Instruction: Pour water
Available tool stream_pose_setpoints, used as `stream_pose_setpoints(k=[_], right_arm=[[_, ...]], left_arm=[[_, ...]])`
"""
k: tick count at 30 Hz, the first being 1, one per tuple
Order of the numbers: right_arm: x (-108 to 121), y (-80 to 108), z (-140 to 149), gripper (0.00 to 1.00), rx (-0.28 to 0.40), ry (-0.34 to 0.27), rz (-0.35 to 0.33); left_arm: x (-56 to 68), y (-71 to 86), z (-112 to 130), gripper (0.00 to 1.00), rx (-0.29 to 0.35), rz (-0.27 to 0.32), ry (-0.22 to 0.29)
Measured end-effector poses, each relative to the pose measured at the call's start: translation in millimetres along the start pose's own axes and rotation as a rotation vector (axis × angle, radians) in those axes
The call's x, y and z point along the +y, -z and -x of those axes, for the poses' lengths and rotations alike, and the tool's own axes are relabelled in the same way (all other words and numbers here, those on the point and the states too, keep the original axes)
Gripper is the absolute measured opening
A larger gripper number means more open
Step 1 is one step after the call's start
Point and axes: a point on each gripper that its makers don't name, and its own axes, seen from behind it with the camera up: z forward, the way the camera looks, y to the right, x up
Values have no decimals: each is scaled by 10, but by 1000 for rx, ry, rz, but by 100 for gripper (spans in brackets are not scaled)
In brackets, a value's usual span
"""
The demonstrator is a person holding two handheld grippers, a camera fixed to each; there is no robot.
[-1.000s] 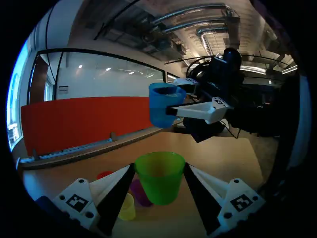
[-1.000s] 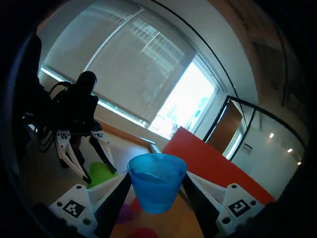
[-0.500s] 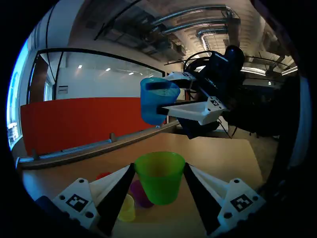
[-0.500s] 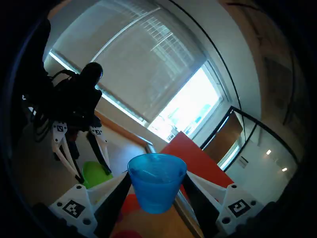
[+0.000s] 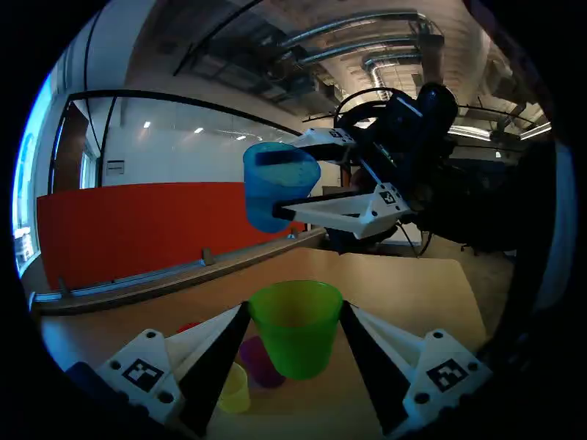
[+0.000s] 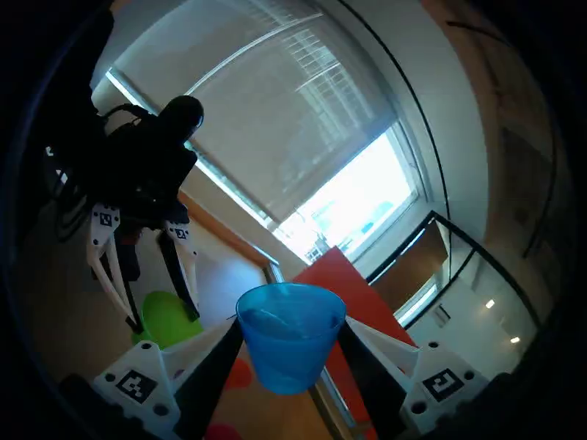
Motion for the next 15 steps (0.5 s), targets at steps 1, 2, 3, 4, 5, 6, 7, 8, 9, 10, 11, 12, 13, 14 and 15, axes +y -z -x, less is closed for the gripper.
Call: stream_pose_setpoints(k=[1, 2, 3, 4, 5, 6, 7, 8, 9, 10, 11, 12, 13, 14, 15], right_arm=[[3, -6, -2, 89, 0, 7, 0], [7, -13, -5, 89, -1, 15, -1], [14, -19, -7, 89, -1, 22, 0], [23, -25, -9, 89, -2, 27, 1], [33, -30, -11, 89, -2, 32, 2], [42, -35, -12, 89, -3, 39, 4], [49, -40, -12, 89, -4, 46, 5], [55, -44, -11, 89, -6, 53, 6], [61, -50, -10, 89, -7, 62, 7], [66, -55, -9, 89, -9, 71, 8], [70, -60, -8, 89, -11, 79, 9], [73, -66, -8, 89, -13, 89, 10], [73, -71, -8, 89, -15, 98, 10], [74, -77, -8, 89, -16, 107, 11], [73, -82, -10, 89, -17, 116, 11]], left_arm=[[1, -2, -2, 89, 1, 0, 0], [1, -4, -4, 89, 1, 0, 0], [1, -6, -5, 89, 2, 0, 0], [0, -10, -4, 89, 2, 0, 0], [-2, -13, -2, 89, 2, 0, 1], [-3, -17, -1, 89, 2, 0, 1], [-4, -21, 1, 89, 2, 0, 1], [-6, -25, 2, 89, 2, 0, 1], [-6, -29, 1, 89, 2, 0, 2], [-5, -33, -3, 89, 3, 1, 3], [-5, -36, -7, 89, 4, 1, 4], [-4, -39, -12, 89, 5, 1, 5], [-2, -42, -17, 89, 7, 2, 5], [-1, -44, -22, 89, 9, 3, 6], [2, -47, -26, 89, 10, 3, 7]])
